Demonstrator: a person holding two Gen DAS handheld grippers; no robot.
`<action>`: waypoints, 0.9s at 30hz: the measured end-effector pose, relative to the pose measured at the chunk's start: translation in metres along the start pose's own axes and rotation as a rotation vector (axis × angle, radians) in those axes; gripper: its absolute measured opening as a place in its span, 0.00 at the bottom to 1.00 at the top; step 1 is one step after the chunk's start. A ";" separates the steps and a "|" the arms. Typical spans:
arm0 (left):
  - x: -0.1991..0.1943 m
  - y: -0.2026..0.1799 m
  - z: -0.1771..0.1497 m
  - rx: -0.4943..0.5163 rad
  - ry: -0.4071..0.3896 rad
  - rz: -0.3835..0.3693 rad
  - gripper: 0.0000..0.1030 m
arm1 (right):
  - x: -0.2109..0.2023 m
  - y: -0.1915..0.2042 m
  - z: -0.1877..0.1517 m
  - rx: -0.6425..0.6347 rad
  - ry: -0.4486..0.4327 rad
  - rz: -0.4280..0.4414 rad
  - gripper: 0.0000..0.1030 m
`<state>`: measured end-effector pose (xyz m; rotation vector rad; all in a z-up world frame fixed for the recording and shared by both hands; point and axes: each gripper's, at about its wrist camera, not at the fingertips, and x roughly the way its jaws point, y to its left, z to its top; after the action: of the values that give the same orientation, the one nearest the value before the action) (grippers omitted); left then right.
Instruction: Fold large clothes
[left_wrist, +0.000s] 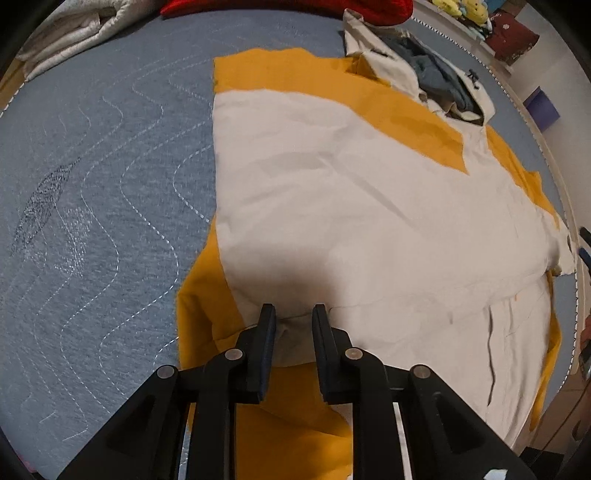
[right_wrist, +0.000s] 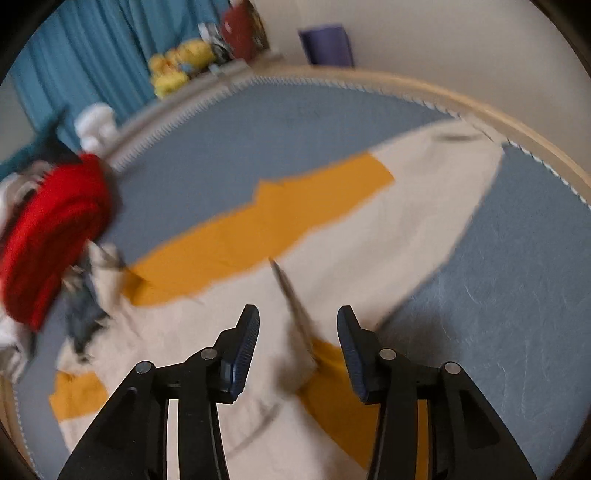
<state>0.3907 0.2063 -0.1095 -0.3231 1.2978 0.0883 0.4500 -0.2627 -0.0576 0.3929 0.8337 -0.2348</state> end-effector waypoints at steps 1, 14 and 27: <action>-0.003 -0.002 0.000 0.000 -0.007 -0.003 0.18 | 0.006 0.007 -0.001 -0.032 0.029 0.049 0.45; 0.011 -0.020 -0.010 0.113 -0.001 0.152 0.21 | 0.072 0.032 -0.043 -0.215 0.371 0.081 0.45; -0.069 -0.091 -0.035 0.235 -0.288 0.127 0.40 | -0.066 0.044 0.009 -0.326 -0.083 0.092 0.45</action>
<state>0.3615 0.1178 -0.0353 -0.0247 1.0291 0.0852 0.4288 -0.2235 0.0084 0.1144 0.7545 -0.0274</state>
